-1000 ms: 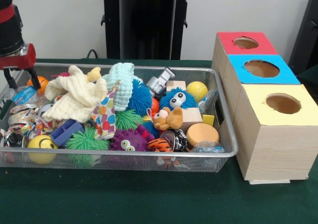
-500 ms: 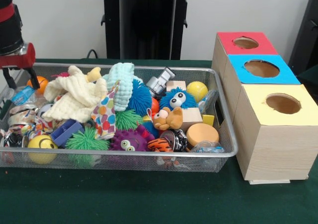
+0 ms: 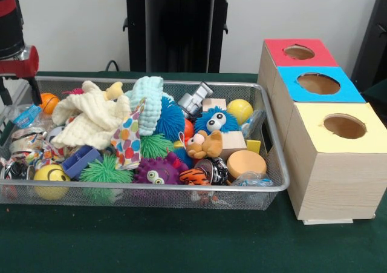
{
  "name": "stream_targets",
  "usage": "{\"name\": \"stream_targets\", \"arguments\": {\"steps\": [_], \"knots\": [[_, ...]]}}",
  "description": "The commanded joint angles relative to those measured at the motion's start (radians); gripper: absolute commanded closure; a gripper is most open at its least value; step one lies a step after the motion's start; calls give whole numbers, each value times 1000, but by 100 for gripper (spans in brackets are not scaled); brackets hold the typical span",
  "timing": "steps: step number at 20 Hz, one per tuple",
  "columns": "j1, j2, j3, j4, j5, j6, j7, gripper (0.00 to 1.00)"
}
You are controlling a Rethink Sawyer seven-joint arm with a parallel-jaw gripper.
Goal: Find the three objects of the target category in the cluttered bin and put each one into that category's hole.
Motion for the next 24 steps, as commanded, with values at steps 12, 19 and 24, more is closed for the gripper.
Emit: {"name": "stream_targets", "arguments": {"steps": [12,19,24], "knots": [[31,49,-45,-40,-30,28,-154,0],[25,137,-54,-85,-79,-53,-161,0],[20,197,-57,-111,-100,-85,-161,0]]}}
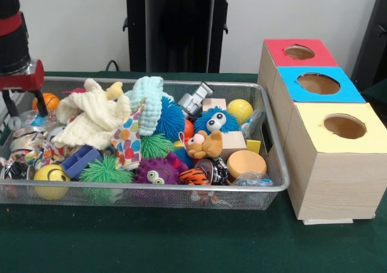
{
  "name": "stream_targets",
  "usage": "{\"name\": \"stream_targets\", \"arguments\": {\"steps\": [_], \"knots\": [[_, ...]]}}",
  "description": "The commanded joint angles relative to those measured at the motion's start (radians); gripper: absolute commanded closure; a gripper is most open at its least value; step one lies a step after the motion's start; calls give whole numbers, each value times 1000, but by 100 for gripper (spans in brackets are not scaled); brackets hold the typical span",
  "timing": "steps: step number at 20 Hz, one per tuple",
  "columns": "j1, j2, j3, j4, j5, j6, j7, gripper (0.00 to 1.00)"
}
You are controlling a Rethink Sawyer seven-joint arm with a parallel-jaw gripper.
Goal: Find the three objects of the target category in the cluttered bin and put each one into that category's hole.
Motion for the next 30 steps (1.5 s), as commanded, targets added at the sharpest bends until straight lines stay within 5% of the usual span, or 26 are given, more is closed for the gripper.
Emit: {"name": "stream_targets", "arguments": {"steps": [1,30], "knots": [[-2,122,-30,-63,-83,-85,-162,0],[13,107,-32,-64,-95,-80,-170,0]]}}
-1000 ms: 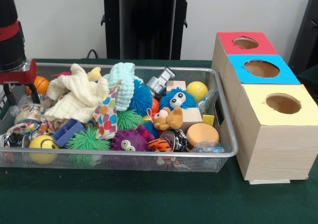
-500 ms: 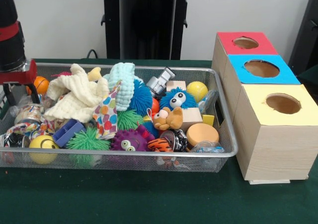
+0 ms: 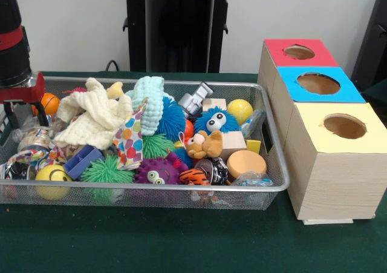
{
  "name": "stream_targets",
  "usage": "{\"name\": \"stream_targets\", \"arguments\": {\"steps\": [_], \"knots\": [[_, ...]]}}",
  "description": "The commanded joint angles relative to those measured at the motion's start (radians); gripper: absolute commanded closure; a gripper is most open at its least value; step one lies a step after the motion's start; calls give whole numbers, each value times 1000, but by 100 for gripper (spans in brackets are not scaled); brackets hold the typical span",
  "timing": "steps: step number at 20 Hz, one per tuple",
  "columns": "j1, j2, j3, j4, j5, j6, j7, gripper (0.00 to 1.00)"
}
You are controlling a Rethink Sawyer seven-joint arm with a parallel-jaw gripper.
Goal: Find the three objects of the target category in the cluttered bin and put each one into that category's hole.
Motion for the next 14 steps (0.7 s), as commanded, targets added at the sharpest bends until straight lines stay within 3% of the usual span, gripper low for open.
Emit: {"name": "stream_targets", "arguments": {"steps": [1,3,4,14], "knots": [[17,63,-31,-36,-76,-48,-170,0],[16,61,-32,-34,-78,-48,-172,0],[21,62,-28,-41,-75,-44,-174,100],[20,27,-26,-21,-69,-8,-191,100]]}}
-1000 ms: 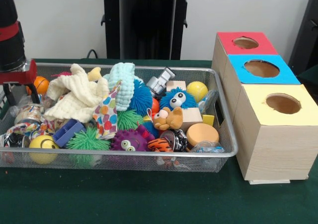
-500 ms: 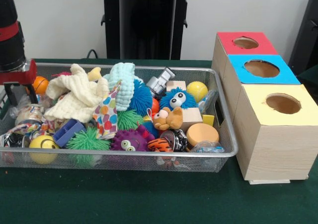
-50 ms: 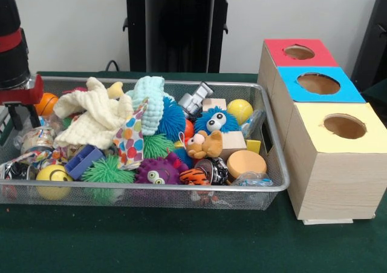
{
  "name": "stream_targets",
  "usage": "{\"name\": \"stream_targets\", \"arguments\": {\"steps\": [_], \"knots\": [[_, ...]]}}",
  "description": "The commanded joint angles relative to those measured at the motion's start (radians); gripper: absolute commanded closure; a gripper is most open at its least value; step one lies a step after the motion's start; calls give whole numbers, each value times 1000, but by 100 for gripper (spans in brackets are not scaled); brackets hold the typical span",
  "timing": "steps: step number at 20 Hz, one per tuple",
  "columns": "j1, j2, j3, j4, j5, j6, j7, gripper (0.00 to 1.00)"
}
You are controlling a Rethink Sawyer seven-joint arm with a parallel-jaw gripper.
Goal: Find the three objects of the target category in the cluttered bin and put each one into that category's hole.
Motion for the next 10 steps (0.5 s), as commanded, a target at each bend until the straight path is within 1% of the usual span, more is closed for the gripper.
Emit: {"name": "stream_targets", "arguments": {"steps": [1,10], "knots": [[23,9,-28,-6,-55,1,-189,100],[56,-68,-57,37,-38,57,-154,100]]}}
